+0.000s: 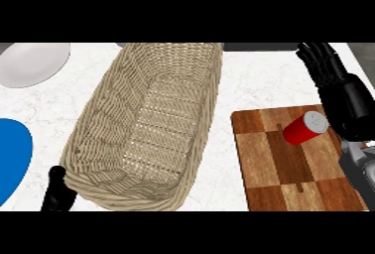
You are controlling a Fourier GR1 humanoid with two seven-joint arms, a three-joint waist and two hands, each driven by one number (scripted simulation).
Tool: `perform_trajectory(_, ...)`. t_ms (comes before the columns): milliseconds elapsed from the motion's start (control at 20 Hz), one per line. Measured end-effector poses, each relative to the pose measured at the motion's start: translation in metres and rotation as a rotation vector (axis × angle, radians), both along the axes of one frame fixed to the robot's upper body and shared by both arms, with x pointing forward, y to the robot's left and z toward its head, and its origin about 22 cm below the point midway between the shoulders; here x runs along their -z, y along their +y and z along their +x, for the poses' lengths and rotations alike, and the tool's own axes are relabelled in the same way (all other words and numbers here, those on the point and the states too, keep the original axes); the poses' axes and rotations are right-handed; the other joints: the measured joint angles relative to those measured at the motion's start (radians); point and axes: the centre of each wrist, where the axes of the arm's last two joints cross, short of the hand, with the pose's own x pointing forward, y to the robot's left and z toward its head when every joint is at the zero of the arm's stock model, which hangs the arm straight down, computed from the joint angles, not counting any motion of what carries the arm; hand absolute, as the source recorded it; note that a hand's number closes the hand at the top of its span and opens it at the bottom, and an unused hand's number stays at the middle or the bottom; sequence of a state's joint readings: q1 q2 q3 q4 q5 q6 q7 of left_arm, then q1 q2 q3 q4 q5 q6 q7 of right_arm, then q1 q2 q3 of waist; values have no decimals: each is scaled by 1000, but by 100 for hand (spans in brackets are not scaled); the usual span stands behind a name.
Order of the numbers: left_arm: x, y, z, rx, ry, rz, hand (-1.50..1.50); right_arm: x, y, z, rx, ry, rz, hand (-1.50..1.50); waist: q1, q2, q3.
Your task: Pick the can from the cutting board and place it in the basket
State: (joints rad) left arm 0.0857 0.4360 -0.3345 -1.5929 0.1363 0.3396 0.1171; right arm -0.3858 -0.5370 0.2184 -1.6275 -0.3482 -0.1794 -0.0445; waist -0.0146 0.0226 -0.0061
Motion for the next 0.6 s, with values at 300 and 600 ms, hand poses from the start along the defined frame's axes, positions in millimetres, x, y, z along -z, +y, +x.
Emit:
perform_trajectory(300,-49,15,43,82,-231,95,0,-8,6,21,11,119,61,150,20,-14,4)
perform_trajectory(600,-77,19,60,159,-341,110,0,8,83,31,109,154,351,-150,29,-21,8)
